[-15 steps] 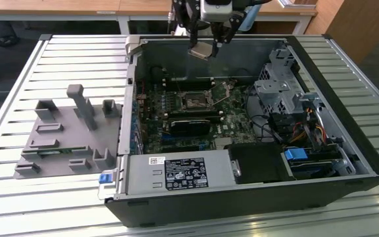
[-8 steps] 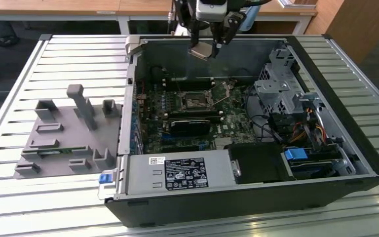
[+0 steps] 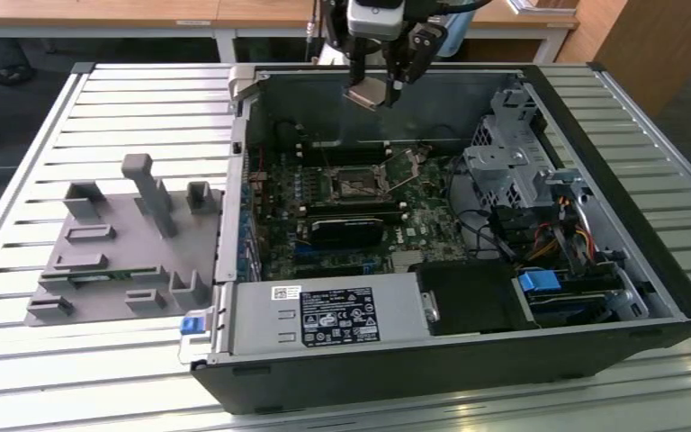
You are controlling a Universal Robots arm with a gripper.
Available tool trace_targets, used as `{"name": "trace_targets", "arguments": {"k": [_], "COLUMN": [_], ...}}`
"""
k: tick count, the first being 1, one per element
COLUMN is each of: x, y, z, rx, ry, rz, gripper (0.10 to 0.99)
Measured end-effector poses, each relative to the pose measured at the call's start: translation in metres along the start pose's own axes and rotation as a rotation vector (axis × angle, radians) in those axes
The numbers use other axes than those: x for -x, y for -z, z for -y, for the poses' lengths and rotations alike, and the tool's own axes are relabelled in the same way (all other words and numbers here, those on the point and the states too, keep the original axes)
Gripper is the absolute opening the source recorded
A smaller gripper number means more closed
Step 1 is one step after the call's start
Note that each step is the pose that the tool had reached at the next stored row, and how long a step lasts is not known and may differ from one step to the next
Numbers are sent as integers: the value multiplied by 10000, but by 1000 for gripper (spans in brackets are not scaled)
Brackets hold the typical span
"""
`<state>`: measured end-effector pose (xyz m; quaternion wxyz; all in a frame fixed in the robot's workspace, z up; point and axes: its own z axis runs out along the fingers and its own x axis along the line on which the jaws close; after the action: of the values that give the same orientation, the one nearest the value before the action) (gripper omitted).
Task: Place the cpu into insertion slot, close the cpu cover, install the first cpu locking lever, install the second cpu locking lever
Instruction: 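Place the cpu into insertion slot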
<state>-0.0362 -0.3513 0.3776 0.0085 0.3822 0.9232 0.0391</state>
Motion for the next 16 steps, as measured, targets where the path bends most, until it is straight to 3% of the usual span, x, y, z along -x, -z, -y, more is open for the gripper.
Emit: {"name": "trace_targets", "arguments": {"k": [16], "x": [0], "y": [-11], "z": [1], "rx": [24], "ry": [-2413], "rz": [199], "gripper": [541]}}
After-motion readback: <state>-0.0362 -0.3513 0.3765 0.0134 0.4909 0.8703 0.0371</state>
